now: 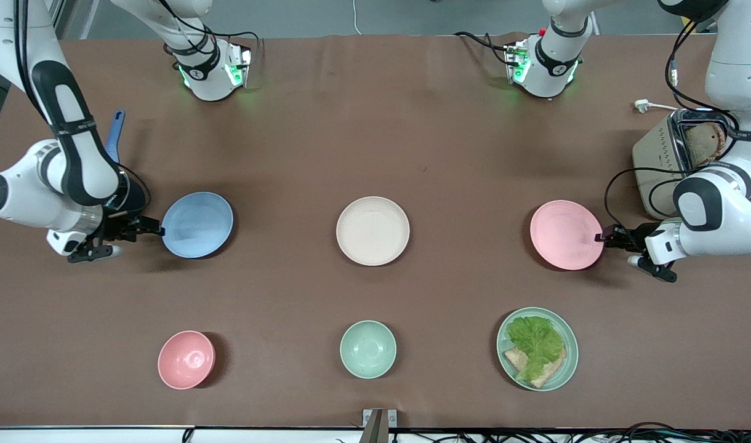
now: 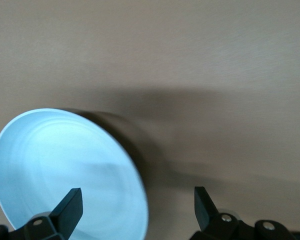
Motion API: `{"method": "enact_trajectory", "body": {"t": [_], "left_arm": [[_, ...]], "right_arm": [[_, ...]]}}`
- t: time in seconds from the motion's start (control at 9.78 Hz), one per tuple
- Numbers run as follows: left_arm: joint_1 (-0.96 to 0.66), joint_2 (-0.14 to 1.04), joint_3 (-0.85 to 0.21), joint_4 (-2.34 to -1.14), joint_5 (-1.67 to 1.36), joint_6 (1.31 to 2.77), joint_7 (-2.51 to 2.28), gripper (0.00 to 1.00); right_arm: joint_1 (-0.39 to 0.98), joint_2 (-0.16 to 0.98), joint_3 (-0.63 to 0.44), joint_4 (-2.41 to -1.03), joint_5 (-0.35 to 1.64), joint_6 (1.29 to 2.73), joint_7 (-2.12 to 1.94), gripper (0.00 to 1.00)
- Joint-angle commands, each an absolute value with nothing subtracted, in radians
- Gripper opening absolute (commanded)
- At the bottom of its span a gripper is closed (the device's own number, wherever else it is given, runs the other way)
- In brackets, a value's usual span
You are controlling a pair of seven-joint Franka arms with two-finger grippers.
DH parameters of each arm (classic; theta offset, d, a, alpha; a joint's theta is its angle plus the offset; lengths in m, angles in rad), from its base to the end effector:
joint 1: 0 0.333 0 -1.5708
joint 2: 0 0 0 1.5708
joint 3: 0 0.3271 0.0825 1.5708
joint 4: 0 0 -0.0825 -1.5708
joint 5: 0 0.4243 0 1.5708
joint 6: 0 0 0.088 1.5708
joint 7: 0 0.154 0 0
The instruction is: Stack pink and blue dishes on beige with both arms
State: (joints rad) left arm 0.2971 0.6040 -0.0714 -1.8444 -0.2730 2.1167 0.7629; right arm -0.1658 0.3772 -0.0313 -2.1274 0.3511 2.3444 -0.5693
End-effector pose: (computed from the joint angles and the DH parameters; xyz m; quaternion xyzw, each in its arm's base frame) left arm 0.6140 0.1160 0.1113 0.9637 -0.1702 -0.0856 0.1869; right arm 0.5724 -0.0981 0.1503 -0.9895 -0.0530 0.0316 0.1303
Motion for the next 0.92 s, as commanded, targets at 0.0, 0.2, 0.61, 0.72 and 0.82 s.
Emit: {"method": "enact_trajectory", "body": {"t": [0.0,0.2,0.61,0.72,0.82], "left_arm": [[0.288,0.624,-0.071,-1.848,-0.287,2.141,0.772,0.01],[0.298,0.597,-0.103,-1.839,-0.293,2.128,0.764,0.00],[0.246,0.414,-0.320,-1.877,-0.266,2.095,0.347,0.00],[0.204,0.413,-0.342,-1.881,-0.259,2.097,0.231,0.01],[0.133,0.408,-0.351,-1.899,-0.259,2.123,0.113,0.01]], "right_arm": [[-0.170,0.391,-0.017,-2.160,0.443,2.367,-0.659,0.89],[-0.169,0.397,-0.018,-2.160,0.460,2.368,-0.680,0.83],[-0.187,0.423,-0.020,-2.160,0.460,2.368,-0.730,0.74],[-0.187,0.431,-0.018,-2.160,0.460,2.368,-0.730,0.68],[-0.187,0.436,-0.018,-2.160,0.460,2.368,-0.730,0.60]]}}
